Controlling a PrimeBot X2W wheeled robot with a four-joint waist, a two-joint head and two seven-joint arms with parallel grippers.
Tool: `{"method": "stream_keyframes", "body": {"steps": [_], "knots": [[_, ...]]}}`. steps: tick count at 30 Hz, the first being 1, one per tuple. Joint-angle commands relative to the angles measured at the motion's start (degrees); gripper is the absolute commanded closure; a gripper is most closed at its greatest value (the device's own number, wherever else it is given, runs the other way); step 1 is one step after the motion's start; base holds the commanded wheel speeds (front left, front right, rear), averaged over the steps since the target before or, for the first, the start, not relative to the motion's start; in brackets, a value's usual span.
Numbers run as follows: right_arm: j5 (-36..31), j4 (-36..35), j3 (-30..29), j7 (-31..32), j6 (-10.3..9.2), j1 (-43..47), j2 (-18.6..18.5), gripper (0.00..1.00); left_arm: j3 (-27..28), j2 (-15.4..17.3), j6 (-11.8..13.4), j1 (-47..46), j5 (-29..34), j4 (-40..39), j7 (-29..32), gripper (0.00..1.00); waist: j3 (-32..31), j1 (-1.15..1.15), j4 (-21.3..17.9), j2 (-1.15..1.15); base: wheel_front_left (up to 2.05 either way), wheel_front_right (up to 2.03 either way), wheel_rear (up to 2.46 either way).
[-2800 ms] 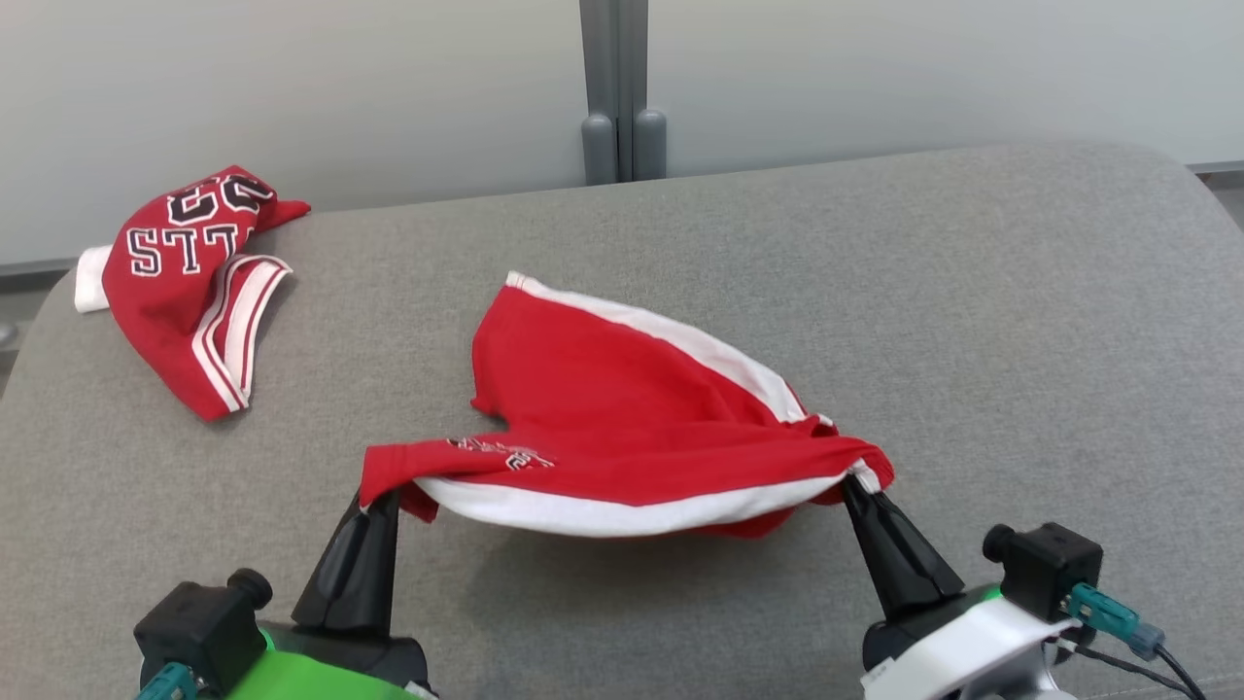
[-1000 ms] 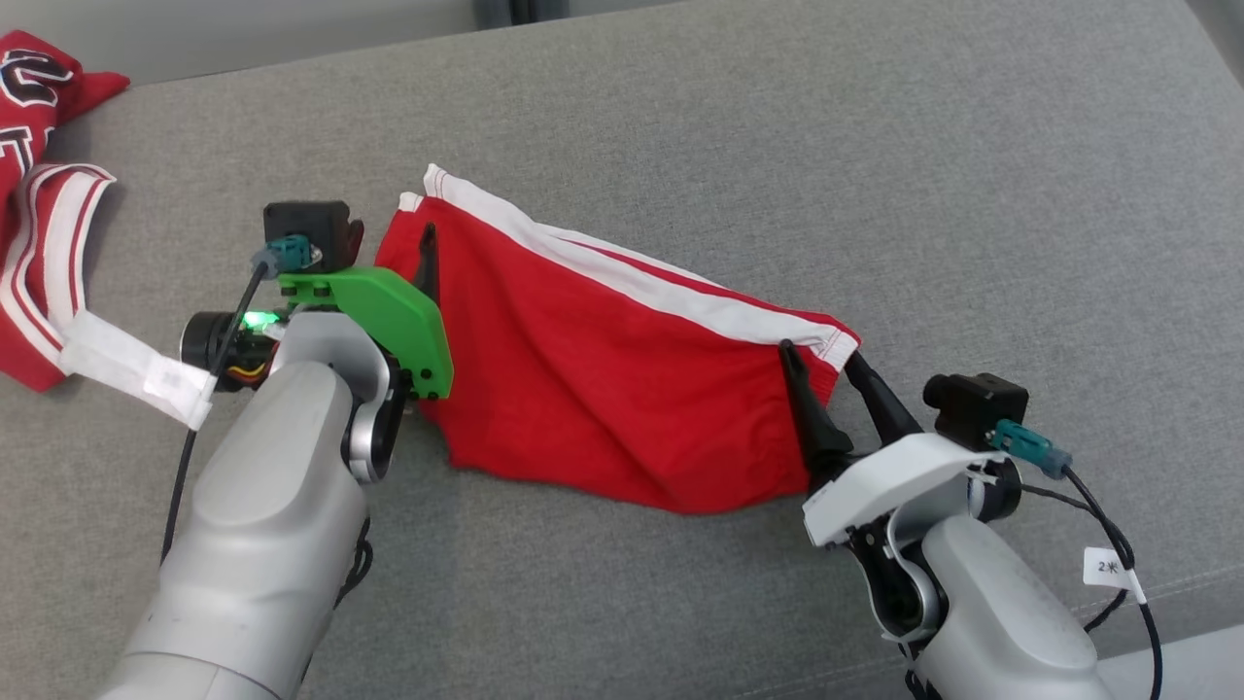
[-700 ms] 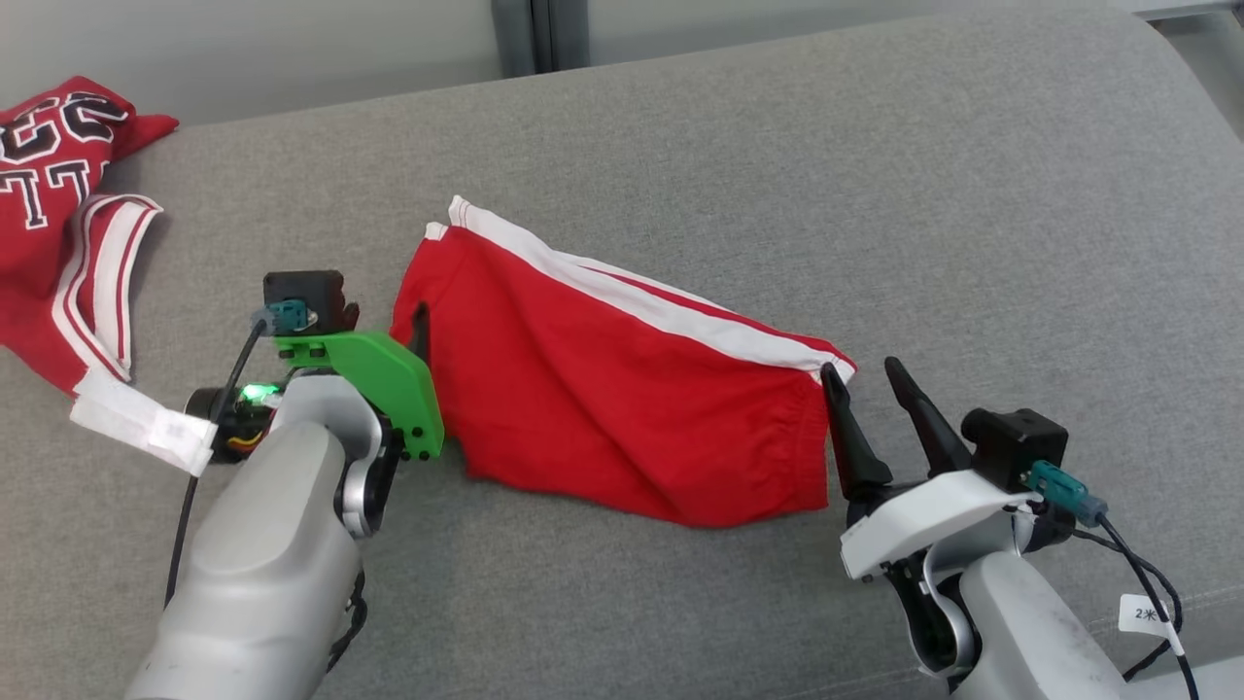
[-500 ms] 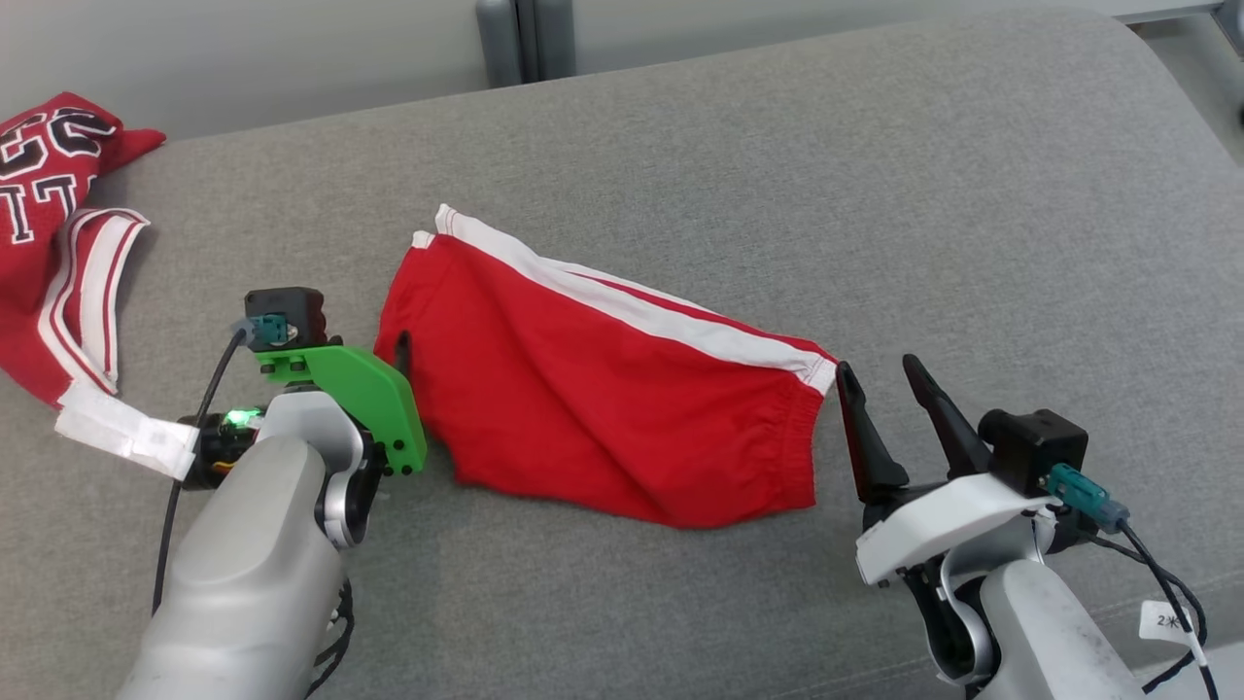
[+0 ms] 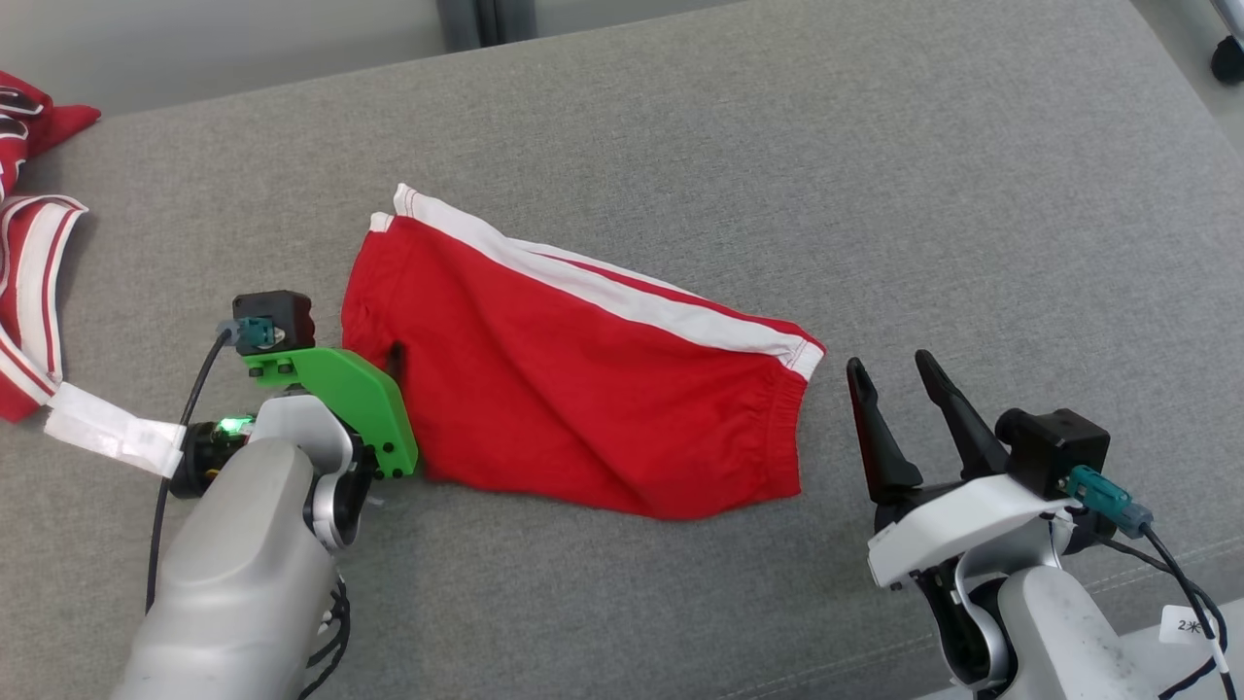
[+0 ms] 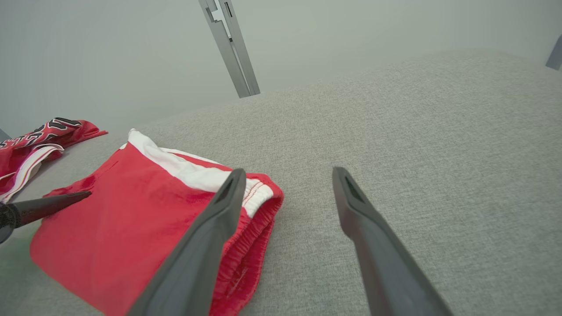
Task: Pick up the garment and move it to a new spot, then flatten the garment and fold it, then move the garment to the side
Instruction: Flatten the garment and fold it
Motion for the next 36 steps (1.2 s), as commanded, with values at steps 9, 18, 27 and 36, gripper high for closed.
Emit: {"method": "stream_keyframes", "body": {"steps": [9,18,27,36], "knots": [[-0.61,0.31,-1.96,-0.28,-0.06,1.43,-0.13,0.0,0.22,-0.62,-1.26,1.36,-0.59,-1.55,-4.49,1.0,-2.62,0.0,2.6,0.0,0.0,0.0,0.0],[-2.13,0.07,-5.55,0.54,-0.06,4.07,-0.13,0.0,2.14,-0.95,-0.4,9.03,-3.67,-9.38,-7.1,1.0,-6.89,0.0,8.05,0.0,0.0,0.0,0.0],[-3.33,-1.44,-7.44,2.55,-0.06,5.69,-0.13,0.0,3.36,-2.65,3.12,20.96,-7.04,-17.07,-7.91,1.0,-8.08,0.0,11.46,0.0,0.0,0.0,0.0],[-3.75,-2.11,-7.42,3.36,-0.06,5.19,-0.13,0.0,2.8,-2.95,4.03,24.55,-5.83,-21.16,-11.81,0.0,-7.82,0.0,11.6,0.0,0.0,0.0,0.0]]}}
